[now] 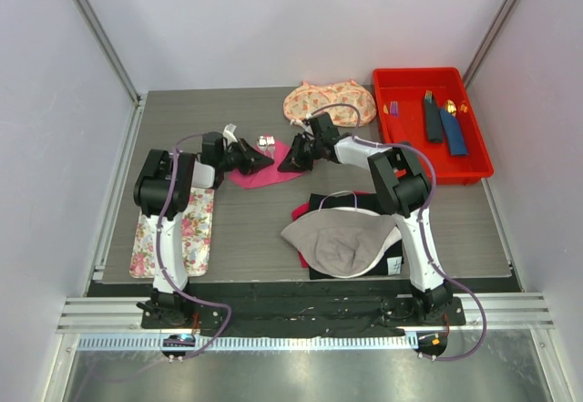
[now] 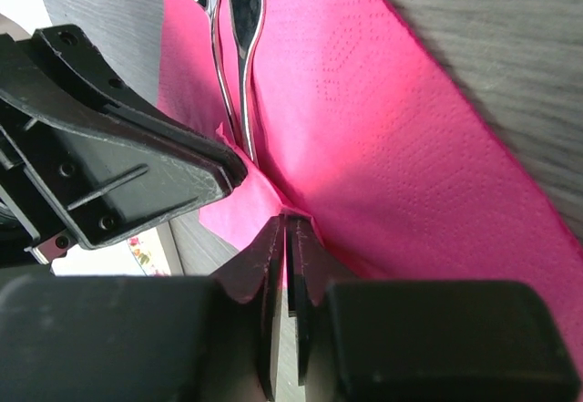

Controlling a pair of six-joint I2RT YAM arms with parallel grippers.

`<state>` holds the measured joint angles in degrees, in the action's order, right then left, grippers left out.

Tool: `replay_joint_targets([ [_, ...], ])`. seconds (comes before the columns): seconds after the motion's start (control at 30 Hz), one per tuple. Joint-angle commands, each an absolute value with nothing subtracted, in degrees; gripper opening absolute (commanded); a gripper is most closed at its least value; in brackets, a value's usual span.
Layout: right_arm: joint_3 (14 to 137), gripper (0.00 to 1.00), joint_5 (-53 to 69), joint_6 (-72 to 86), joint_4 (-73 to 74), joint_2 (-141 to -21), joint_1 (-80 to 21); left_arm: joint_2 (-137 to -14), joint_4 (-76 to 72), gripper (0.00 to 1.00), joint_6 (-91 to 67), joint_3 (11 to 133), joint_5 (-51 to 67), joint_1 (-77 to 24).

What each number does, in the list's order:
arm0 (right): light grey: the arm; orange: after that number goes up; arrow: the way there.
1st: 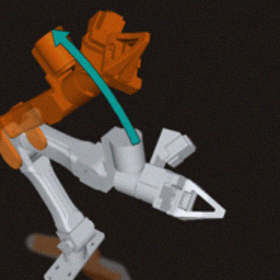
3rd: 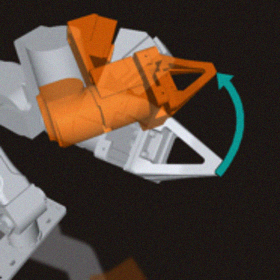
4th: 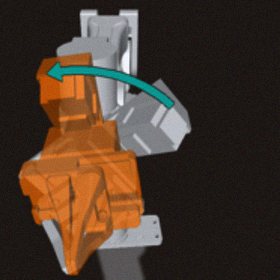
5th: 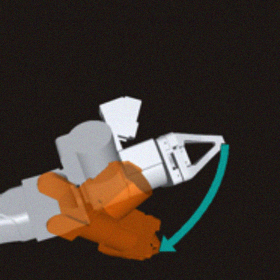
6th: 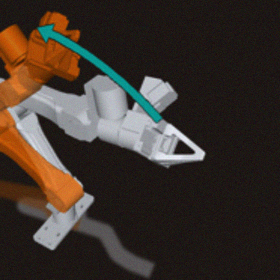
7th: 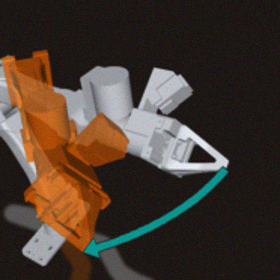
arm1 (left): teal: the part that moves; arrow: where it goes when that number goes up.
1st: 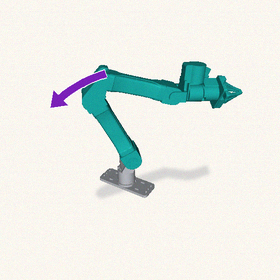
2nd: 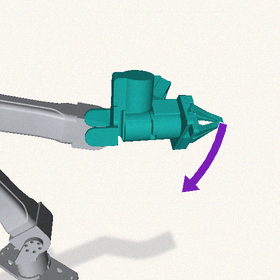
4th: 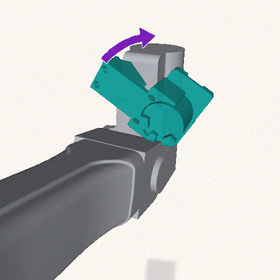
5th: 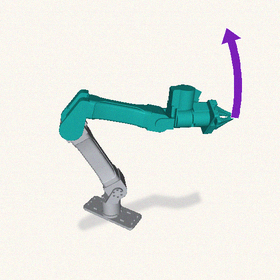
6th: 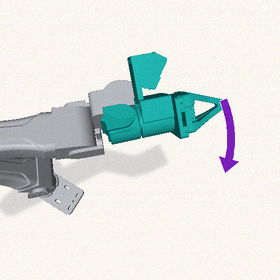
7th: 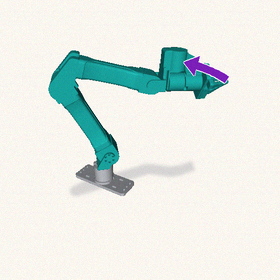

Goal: Place the utensils on the paper napkin and roll it up

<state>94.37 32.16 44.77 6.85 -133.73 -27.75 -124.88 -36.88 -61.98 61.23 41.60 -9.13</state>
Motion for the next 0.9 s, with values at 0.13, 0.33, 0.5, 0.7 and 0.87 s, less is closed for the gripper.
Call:
replay_joint_targets([
  [0.13,95.36,0.45,26.82,39.38,12.12,-123.76,-25.24,-125.51,-35.33,0.11,-59.41,63.02,40.43,-9.23],
  [0.33,95.19,0.70,20.93,33.76,19.59,-121.64,-22.94,-125.42,-35.42,0.11,-59.50,62.67,40.43,-9.32],
  [0.5,96.06,0.79,14.95,31.03,23.72,-123.04,-22.06,-125.24,-35.33,0.11,-59.24,62.49,40.34,-9.23],
  [0.7,97.73,0.84,13.53,29.88,25.22,-126.91,-22.15,-124.98,-35.24,0.11,-58.89,62.40,40.34,-9.23],
  [0.87,98.96,0.82,20.20,31.81,24.88,-130.77,-22.94,-124.81,-34.89,0.11,-58.71,62.32,40.25,-9.23],
])
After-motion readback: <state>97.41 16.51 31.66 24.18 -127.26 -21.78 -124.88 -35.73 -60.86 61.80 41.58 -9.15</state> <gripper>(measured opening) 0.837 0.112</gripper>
